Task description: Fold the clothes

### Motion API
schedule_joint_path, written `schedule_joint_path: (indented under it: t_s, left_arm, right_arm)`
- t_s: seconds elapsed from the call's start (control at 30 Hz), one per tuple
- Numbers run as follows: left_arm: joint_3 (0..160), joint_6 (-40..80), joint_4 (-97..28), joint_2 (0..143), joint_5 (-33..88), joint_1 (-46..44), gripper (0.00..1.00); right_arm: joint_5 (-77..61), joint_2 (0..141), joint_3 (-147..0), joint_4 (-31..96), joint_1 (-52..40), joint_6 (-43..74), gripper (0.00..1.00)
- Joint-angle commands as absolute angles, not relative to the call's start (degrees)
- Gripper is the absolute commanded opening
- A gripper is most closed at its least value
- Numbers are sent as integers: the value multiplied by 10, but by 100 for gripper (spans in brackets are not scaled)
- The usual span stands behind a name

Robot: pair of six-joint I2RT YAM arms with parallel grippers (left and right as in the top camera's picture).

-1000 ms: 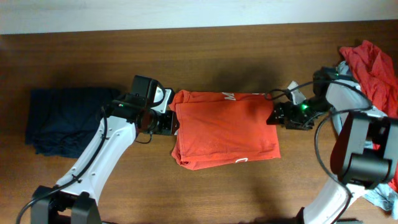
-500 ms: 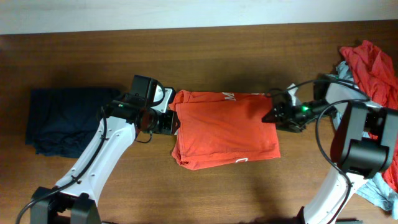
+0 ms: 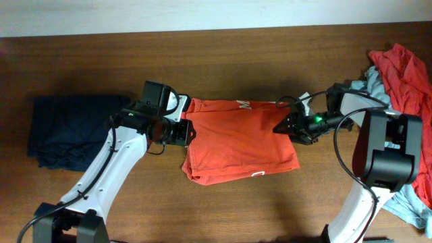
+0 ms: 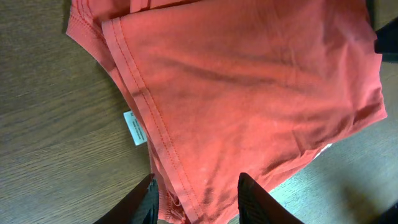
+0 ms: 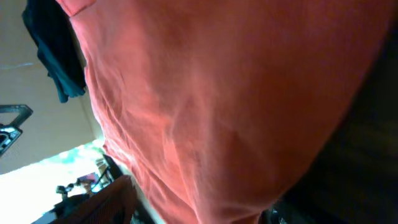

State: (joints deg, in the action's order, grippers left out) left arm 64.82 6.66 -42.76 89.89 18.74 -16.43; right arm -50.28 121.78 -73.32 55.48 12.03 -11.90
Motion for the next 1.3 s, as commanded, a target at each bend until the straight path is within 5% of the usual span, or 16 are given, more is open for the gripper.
schedule_joint_path:
  t_s: [0.0,0.27,0.6,0.7,1.07,1.27]
  left_arm:
    - [645,55,-427,885,198,-163,41]
    - [645,55,-418,885,197,-163,41]
    - [645,55,-416,885,199,-163,41]
    - [645,55,-415,885,219,-163,41]
    - [645,55,-415,885,221,-163,41]
    - [646,55,-413,885,221,-163,41]
  right_arm:
    - [-338,1251,-712,566,167,-94,70]
    - [-371,1251,-710,562,216,-96,74]
    - [-379,1251,-613,452,80,-35,73]
    - [-384,1251,-617,453,71,-43,65]
    - [-314,1233,-665,522,98,-44,6]
    - [-163,1185,-759,627,122,-36,4]
